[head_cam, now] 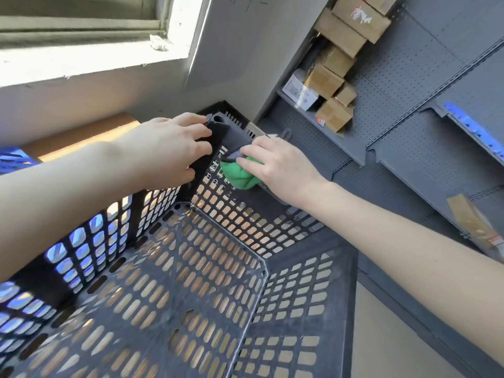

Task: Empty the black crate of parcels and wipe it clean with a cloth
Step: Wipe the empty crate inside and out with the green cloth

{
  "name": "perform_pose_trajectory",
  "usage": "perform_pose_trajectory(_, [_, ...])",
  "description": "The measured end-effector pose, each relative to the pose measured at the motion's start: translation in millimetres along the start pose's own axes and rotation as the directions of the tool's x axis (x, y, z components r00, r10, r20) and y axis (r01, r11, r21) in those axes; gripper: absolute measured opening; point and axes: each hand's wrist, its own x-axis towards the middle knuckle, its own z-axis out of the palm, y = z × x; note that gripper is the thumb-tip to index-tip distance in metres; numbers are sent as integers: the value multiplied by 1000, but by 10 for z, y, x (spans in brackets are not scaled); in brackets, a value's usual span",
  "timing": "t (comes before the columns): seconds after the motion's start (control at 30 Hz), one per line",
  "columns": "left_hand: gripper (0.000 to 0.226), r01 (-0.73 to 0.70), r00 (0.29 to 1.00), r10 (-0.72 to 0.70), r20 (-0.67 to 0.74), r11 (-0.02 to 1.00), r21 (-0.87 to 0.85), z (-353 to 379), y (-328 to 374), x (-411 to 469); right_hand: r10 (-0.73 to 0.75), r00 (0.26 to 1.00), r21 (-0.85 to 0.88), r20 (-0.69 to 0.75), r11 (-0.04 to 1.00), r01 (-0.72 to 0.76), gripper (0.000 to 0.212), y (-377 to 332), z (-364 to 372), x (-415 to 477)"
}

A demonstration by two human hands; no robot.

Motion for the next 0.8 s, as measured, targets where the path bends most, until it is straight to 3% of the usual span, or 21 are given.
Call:
perform_pose_trajectory(0.17, [47, 14, 996, -17, 83, 999, 36, -80, 51, 1, -13, 987, 43, 158, 999, 6, 34, -19, -223, -708])
perform_pose_trajectory(0.37, [50, 34, 987, -43, 158, 998, 56, -136, 93, 26, 5, 942, 75, 336, 997, -32, 27, -10, -490, -1392])
perform_pose_trajectory(0.63, [43, 1, 1000, -1, 11, 1000, 30, -20, 2, -11, 95, 932, 57, 349, 991, -123, 20, -36, -570, -1522])
perform_pose_trajectory(0.73, [43, -20, 999, 21, -26, 999, 43, 5, 4, -15, 91, 935, 63, 343, 991, -120, 32, -90, -470, -1474])
perform_pose_trajectory(0.8, [42, -36, 998, 37, -46, 999, 25, 21, 4, -6, 69, 927, 72, 368, 992, -102, 23, -142, -386, -1442])
